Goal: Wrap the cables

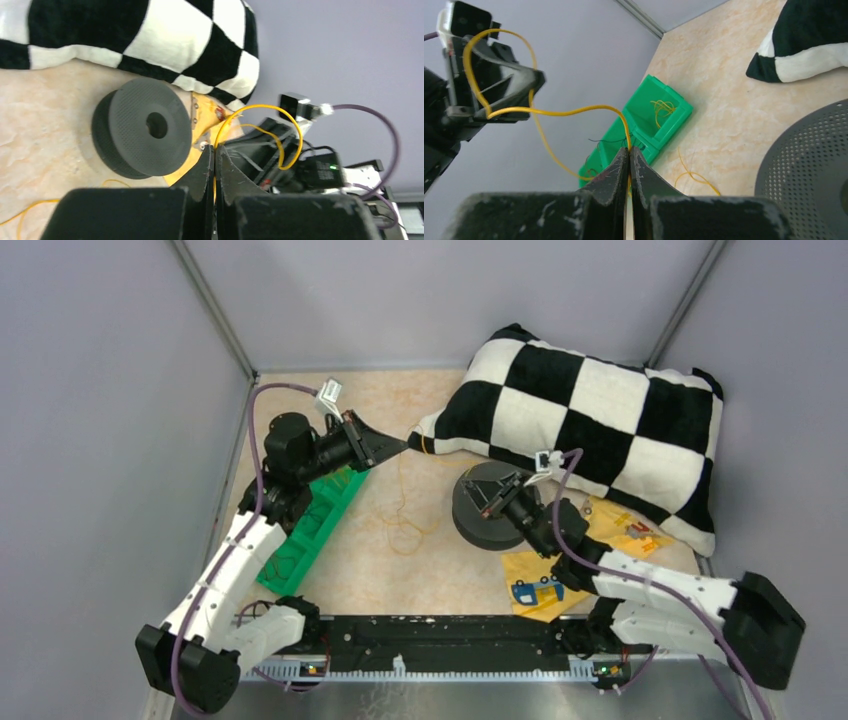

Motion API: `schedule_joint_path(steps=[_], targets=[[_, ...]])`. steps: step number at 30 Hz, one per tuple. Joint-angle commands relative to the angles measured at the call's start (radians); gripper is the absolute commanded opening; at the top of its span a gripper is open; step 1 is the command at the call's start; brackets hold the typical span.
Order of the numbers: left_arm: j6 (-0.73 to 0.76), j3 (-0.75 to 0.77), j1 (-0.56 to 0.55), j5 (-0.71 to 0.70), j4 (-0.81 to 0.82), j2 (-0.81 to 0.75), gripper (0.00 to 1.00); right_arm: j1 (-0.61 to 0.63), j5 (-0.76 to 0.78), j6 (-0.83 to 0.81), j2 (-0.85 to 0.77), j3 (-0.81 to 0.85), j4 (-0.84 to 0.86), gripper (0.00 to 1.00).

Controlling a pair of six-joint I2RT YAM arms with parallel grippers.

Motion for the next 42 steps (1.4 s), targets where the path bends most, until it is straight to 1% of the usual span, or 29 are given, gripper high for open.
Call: schedule_joint_path(steps=[1, 3, 6, 7, 8, 9, 11, 12, 14, 17, 19, 21, 23, 26, 27, 28, 30, 34, 35, 37, 39, 42], targets=[[0.138, 0.033, 0.001, -0.095, -0.108, 0.031, 0.0, -0.005, 0.02, -0.045, -0.241, 0.001, -0.421, 0.0], [0.162, 0.018, 0.001, -0.117, -0.119, 0.052, 0.0, -0.004, 0.034, -0.053, -0.354, 0.022, -0.59, 0.0], [0.179, -0.032, 0.001, -0.121, -0.095, 0.087, 0.01, -0.004, 0.031, -0.117, -0.413, 0.086, -0.777, 0.0], [0.187, -0.052, 0.001, -0.105, -0.075, 0.103, 0.13, -0.005, 0.019, -0.155, -0.408, 0.116, -0.815, 0.0], [0.192, -0.069, 0.001, -0.07, -0.061, 0.122, 0.3, -0.006, 0.011, -0.192, -0.389, 0.153, -0.846, 0.0], [0.194, -0.081, 0.001, -0.043, -0.054, 0.142, 0.45, -0.007, 0.0, -0.223, -0.359, 0.213, -0.878, 0.0], [0.211, -0.075, 0.001, 0.002, -0.083, 0.189, 0.6, -0.008, -0.02, -0.284, -0.262, 0.325, -0.983, 0.0], [0.223, -0.061, 0.001, 0.008, -0.114, 0.204, 0.65, -0.008, -0.022, -0.306, -0.21, 0.38, -1.035, 0.0], [0.26, -0.026, 0.001, -0.027, -0.172, 0.194, 0.71, -0.008, -0.027, -0.348, -0.143, 0.455, -1.103, 0.0], [0.337, 0.032, 0.001, -0.13, -0.243, 0.128, 0.8, -0.007, -0.034, -0.402, -0.128, 0.5, -1.162, 0.0], [0.378, 0.053, 0.001, -0.175, -0.257, 0.078, 0.86, -0.008, -0.063, -0.426, -0.143, 0.515, -1.193, 0.0], [0.407, 0.057, 0.001, -0.183, -0.237, 0.04, 0.88, -0.008, -0.104, -0.453, -0.16, 0.531, -1.232, 0.0], [0.432, 0.057, 0.001, -0.145, -0.219, 0.02, 0.87, -0.006, -0.202, -0.476, -0.182, 0.535, -1.257, 0.0], [0.45, 0.042, -0.024, 0.117, -0.107, -0.01, 0.83, -0.004, -0.292, -0.475, -0.203, 0.547, -1.303, 0.0], [0.461, 0.045, -0.056, 0.142, -0.086, -0.021, 0.83, -0.002, -0.302, -0.47, -0.208, 0.55, -1.315, 0.0], [0.49, 0.052, -0.1, 0.131, -0.085, -0.032, 0.83, 0.003, -0.295, -0.465, -0.212, 0.549, -1.33, 0.0], [0.551, 0.09, -0.182, 0.068, -0.14, -0.03, 0.83, 0.004, -0.288, -0.461, -0.214, 0.548, -1.347, 0.0], [0.586, 0.186, -0.315, 0.039, -0.259, 0.069, 0.84, 0.005, -0.259, -0.465, -0.193, 0.551, -1.348, 0.0], [0.593, 0.213, -0.38, 0.019, -0.285, 0.104, 0.85, 0.005, -0.257, -0.464, -0.186, 0.555, -1.346, 0.0], [0.615, 0.267, -0.468, -0.048, -0.336, 0.155, 0.85, 0.004, -0.253, -0.462, -0.177, 0.559, -1.338, 0.0], [0.63, 0.295, -0.513, -0.104, -0.364, 0.195, 0.86, 0.005, -0.253, -0.459, -0.173, 0.56, -1.326, 0.0], [0.666, 0.287, -0.527, -0.144, -0.373, 0.228, 0.86, 0.005, -0.249, -0.456, -0.168, 0.568, -1.314, 0.0]])
